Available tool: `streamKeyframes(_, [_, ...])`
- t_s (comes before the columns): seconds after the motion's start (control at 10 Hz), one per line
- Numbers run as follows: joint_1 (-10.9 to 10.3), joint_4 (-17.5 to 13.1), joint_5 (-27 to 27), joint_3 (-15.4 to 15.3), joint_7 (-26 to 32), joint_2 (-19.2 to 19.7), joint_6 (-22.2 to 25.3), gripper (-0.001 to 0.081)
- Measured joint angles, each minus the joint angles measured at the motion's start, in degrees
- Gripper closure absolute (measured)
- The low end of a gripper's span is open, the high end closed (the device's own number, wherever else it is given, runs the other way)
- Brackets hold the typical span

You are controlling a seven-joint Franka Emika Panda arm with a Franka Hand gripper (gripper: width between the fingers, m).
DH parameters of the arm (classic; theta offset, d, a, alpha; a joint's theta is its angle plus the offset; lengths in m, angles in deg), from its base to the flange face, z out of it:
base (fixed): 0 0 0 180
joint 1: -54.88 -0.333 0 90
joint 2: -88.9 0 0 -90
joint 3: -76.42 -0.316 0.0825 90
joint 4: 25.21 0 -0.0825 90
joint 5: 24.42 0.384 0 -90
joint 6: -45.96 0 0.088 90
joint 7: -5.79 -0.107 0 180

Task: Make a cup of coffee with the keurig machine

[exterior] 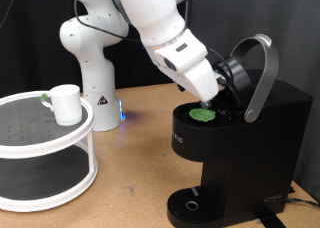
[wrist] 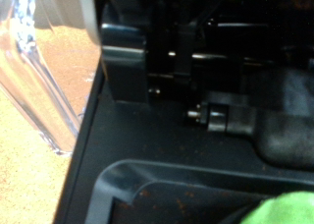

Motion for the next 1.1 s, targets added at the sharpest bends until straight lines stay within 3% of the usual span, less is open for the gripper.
streamKeyframes(0.7, [-0.2, 0.4, 5.5, -0.3, 2.8, -1.0, -6.3, 0.0001])
streamKeyframes(1.1, [1.8, -0.7, 3.4, 0.3, -0.4, -3.0, -6.1, 0.0001])
